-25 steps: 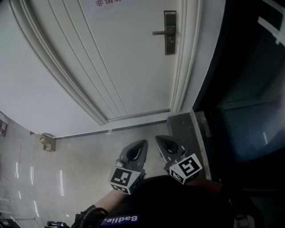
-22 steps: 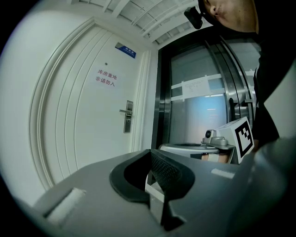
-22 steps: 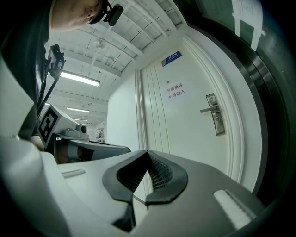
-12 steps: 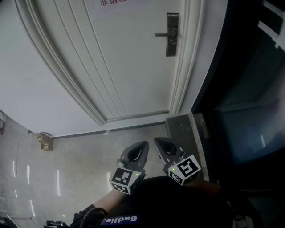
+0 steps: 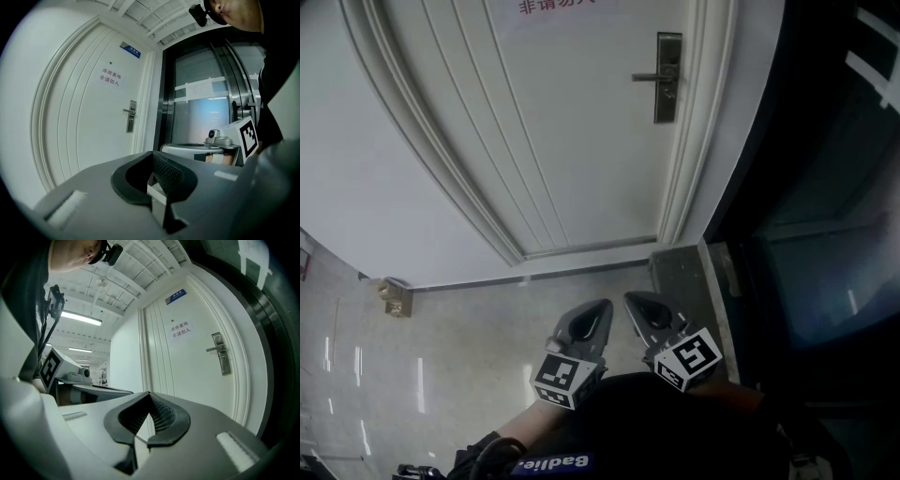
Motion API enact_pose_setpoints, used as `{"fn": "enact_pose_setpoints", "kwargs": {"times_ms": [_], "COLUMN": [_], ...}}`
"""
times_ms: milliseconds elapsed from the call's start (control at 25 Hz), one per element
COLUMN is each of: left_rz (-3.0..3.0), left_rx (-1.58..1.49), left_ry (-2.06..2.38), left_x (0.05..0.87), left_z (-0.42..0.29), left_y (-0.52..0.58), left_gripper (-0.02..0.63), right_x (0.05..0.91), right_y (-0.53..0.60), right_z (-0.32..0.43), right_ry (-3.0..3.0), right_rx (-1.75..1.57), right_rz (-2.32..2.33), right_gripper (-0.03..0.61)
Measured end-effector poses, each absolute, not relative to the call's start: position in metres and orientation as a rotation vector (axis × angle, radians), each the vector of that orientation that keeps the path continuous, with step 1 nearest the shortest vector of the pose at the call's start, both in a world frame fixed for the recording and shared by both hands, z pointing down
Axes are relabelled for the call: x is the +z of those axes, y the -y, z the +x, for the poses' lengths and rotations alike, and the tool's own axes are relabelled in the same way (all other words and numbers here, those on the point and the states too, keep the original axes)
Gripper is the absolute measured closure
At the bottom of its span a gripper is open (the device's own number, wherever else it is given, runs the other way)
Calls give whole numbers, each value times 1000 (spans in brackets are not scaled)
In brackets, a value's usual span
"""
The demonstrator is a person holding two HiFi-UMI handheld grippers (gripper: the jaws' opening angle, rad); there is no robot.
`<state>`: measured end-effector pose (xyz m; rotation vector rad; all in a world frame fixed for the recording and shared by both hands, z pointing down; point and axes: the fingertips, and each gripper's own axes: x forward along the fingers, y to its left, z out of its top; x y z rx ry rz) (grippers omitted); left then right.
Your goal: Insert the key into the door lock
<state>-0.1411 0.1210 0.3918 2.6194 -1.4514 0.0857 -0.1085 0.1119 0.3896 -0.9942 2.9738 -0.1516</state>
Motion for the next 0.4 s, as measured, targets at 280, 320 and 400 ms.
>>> {"fn": "enact_pose_setpoints", "kwargs": {"times_ms": [280,320,400], "left_rz": [2618,2618,2618], "left_rx": [79,78,77], "left_ry": [1453,1452,1451], "left_x": [392,392,392], "left_z": [-143,-143,-144], "left_y": [-121,-121,-120], "left_gripper": [594,594,594], "right_x": [389,389,390], "right_y": [-111,-111,-111], "right_z": [-111,-111,-112], "right_ry": [-2976,-2976,-2977], "right_rx": [-149,-150,-151], "right_rz": [-990,-992,-994], "right_gripper": [575,575,575]}}
